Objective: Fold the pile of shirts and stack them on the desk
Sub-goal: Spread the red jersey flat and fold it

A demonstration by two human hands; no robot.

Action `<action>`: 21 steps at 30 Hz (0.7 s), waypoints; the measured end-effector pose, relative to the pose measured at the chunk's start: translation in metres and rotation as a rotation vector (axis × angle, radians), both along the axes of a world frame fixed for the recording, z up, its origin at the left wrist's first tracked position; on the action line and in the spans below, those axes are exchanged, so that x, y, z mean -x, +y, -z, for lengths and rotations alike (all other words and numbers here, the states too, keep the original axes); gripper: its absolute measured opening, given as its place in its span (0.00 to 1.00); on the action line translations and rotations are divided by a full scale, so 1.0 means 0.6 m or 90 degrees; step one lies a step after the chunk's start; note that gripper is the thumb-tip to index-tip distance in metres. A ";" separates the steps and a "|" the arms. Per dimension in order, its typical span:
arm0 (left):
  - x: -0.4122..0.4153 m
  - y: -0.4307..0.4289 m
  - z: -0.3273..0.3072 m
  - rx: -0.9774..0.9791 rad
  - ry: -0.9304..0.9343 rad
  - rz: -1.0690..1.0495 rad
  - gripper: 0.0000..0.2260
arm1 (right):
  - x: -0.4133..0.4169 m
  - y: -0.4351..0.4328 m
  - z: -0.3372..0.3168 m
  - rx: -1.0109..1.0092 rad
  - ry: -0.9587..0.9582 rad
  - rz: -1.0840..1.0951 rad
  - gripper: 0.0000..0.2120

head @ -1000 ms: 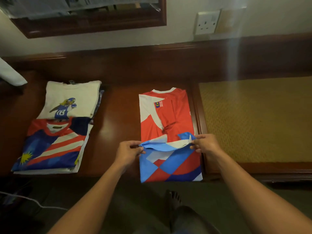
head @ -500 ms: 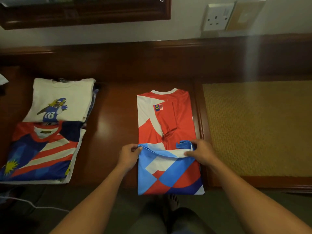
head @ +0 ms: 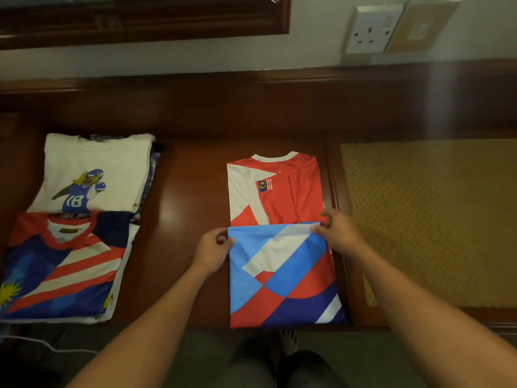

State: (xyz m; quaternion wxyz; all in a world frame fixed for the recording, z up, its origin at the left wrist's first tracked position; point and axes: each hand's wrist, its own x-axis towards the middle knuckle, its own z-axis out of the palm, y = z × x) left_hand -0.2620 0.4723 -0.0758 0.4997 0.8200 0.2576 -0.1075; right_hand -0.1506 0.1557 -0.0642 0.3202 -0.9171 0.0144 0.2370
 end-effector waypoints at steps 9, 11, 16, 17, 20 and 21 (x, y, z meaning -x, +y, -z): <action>0.073 -0.023 0.022 -0.112 0.066 0.137 0.11 | 0.105 -0.014 -0.001 -0.022 -0.092 -0.027 0.25; 0.107 -0.037 0.012 -0.137 0.073 0.155 0.18 | 0.132 -0.030 -0.001 0.013 -0.094 -0.075 0.22; 0.191 -0.063 0.001 -0.226 0.038 0.277 0.20 | 0.197 -0.056 -0.023 0.112 -0.051 -0.262 0.10; 0.201 -0.064 0.003 -0.241 0.029 0.333 0.19 | 0.207 -0.059 -0.026 0.131 -0.046 -0.299 0.11; 0.219 -0.065 0.001 -0.327 0.016 0.482 0.24 | 0.231 -0.062 -0.030 0.194 -0.035 -0.400 0.21; 0.222 -0.065 0.000 -0.351 0.014 0.508 0.27 | 0.239 -0.062 -0.031 0.209 -0.039 -0.417 0.24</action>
